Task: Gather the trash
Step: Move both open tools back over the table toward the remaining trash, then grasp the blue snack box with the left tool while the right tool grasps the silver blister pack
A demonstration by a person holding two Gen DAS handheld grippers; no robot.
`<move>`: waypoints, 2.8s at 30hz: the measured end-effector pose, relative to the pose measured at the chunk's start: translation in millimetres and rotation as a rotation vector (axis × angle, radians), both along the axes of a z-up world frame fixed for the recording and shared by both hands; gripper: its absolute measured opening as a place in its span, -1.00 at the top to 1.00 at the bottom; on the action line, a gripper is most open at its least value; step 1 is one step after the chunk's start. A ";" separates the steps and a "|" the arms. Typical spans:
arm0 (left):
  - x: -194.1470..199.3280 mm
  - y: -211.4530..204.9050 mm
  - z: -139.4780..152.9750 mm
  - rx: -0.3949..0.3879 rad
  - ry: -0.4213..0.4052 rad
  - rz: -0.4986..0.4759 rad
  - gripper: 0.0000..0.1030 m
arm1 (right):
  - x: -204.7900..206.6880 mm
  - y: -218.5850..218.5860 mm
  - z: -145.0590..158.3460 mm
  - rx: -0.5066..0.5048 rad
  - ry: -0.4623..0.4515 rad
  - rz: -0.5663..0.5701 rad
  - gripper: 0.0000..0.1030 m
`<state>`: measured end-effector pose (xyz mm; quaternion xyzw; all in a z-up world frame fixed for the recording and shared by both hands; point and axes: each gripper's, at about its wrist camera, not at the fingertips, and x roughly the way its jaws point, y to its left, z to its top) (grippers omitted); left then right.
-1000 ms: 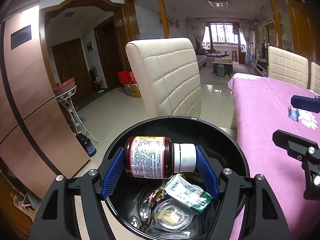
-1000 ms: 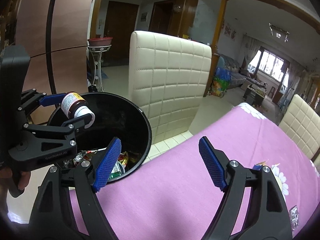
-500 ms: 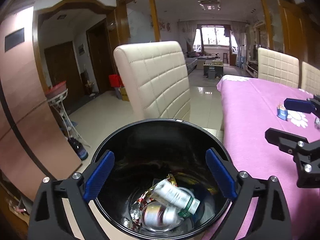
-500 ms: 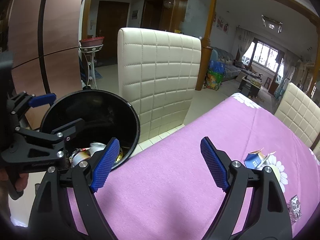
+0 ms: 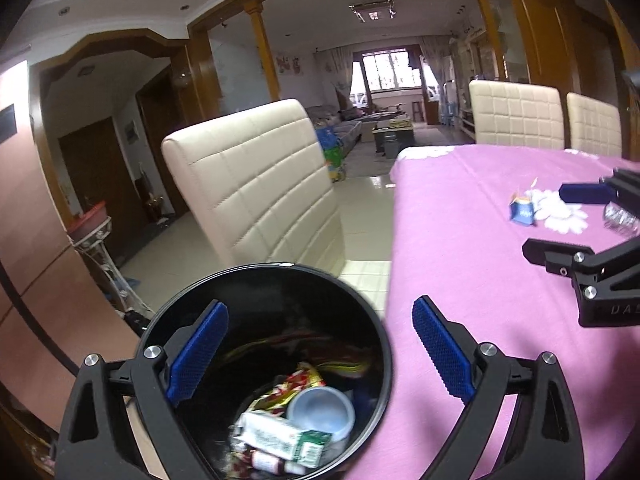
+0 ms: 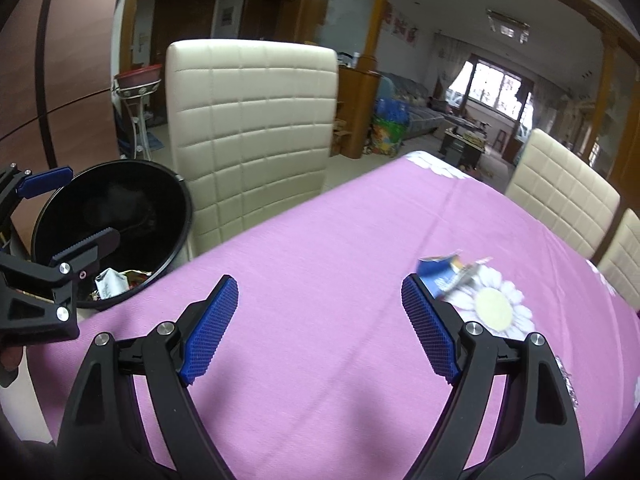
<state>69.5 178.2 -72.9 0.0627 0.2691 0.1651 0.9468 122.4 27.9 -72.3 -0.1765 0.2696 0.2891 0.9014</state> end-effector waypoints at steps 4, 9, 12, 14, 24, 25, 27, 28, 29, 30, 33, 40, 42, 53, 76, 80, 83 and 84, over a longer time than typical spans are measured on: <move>8.4 -13.3 6.3 -0.050 -0.014 -0.011 -0.77 | 2.8 -17.6 5.2 0.019 -0.010 -0.035 -0.61; 23.2 -36.1 8.5 -0.078 -0.016 -0.038 -0.77 | 7.1 -36.3 11.5 0.028 -0.020 -0.088 -0.62; 31.3 -50.8 7.7 -0.085 -0.005 -0.065 -0.77 | 11.6 -51.0 12.4 0.031 -0.016 -0.130 -0.62; 35.5 -60.3 8.2 -0.078 -0.004 -0.080 -0.77 | 13.5 -62.4 12.5 0.028 -0.020 -0.162 -0.62; 62.9 -102.9 11.7 -0.079 0.019 -0.169 -0.77 | 28.6 -109.5 11.2 0.033 -0.045 -0.280 -0.62; 66.8 -107.2 12.1 -0.073 0.022 -0.176 -0.77 | 30.9 -114.5 11.3 0.036 -0.045 -0.292 -0.62; 75.6 -115.8 12.4 -0.065 0.030 -0.192 -0.77 | 35.0 -122.5 10.5 0.041 -0.039 -0.313 -0.62; 80.8 -119.2 12.5 -0.068 0.035 -0.201 -0.77 | 37.4 -127.1 9.9 0.037 -0.040 -0.327 -0.62; 84.9 -122.2 12.1 -0.073 0.035 -0.207 -0.77 | 39.2 -130.6 9.5 0.031 -0.044 -0.340 -0.62; 87.8 -123.9 12.3 -0.076 0.033 -0.212 -0.77 | 41.3 -134.0 8.7 0.024 -0.047 -0.353 -0.62; 101.4 -133.7 10.5 -0.083 0.026 -0.237 -0.77 | 55.6 -152.2 4.8 0.016 -0.033 -0.408 -0.62; 145.8 -161.6 -4.7 -0.038 0.093 -0.299 -0.77 | 94.7 -196.2 -16.1 0.054 0.109 -0.527 -0.40; 159.6 -167.9 -10.4 -0.034 0.123 -0.308 -0.77 | 99.0 -201.3 -20.2 0.062 0.137 -0.535 -0.39; 204.6 -177.9 -24.5 -0.055 0.216 -0.321 -0.76 | 110.6 -204.9 -35.3 0.051 0.200 -0.555 -0.39; 203.5 -165.6 -22.6 -0.105 0.269 -0.281 0.36 | 92.3 -174.9 -32.6 0.082 0.222 -0.449 -0.24; 180.1 -154.0 -8.8 -0.103 0.212 -0.275 0.36 | 80.6 -159.3 -26.8 0.084 0.200 -0.397 -0.25; 165.1 -144.0 -1.7 -0.103 0.183 -0.266 0.36 | 73.0 -147.7 -25.5 0.079 0.195 -0.358 -0.25; 163.0 -142.2 -0.3 -0.101 0.178 -0.263 0.36 | 70.7 -144.2 -25.3 0.080 0.198 -0.346 -0.26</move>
